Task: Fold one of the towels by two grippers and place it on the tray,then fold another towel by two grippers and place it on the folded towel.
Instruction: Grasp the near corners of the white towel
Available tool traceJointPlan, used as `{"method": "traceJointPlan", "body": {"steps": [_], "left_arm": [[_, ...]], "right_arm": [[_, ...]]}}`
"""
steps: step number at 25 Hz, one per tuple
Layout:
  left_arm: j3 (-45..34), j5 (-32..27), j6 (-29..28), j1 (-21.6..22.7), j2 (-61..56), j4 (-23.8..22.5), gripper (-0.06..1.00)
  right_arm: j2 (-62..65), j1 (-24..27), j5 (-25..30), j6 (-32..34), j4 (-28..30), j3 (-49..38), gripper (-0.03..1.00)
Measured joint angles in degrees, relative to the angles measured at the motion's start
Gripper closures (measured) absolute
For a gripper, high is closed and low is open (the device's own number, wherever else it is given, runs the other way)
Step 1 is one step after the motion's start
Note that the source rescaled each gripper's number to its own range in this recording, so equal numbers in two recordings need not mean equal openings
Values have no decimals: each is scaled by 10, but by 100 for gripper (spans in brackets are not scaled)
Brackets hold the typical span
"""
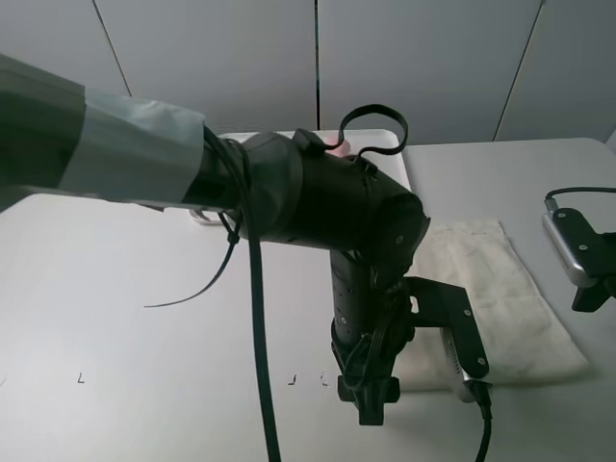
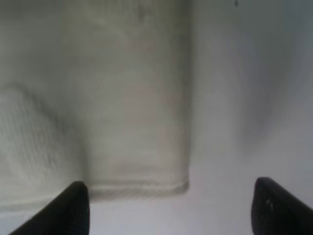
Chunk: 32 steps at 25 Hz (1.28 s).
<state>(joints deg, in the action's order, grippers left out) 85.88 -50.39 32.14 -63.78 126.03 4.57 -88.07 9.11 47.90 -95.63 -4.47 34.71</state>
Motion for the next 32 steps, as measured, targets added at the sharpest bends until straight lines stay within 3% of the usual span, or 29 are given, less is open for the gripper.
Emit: {"method": "traceJointPlan", "body": {"steps": [12,20,32], "left_arm": [[7,15,-29,-7,12,-1,7],[64,-45,-38,-7,40,-1,7],[66,-58,-49,-7,50,-9,7]], "right_arm": [[0,0,1,0,4,0,-1],[0,0,4,0,4,0,-1],[-7,0,4,-28,2,0,-1]]}}
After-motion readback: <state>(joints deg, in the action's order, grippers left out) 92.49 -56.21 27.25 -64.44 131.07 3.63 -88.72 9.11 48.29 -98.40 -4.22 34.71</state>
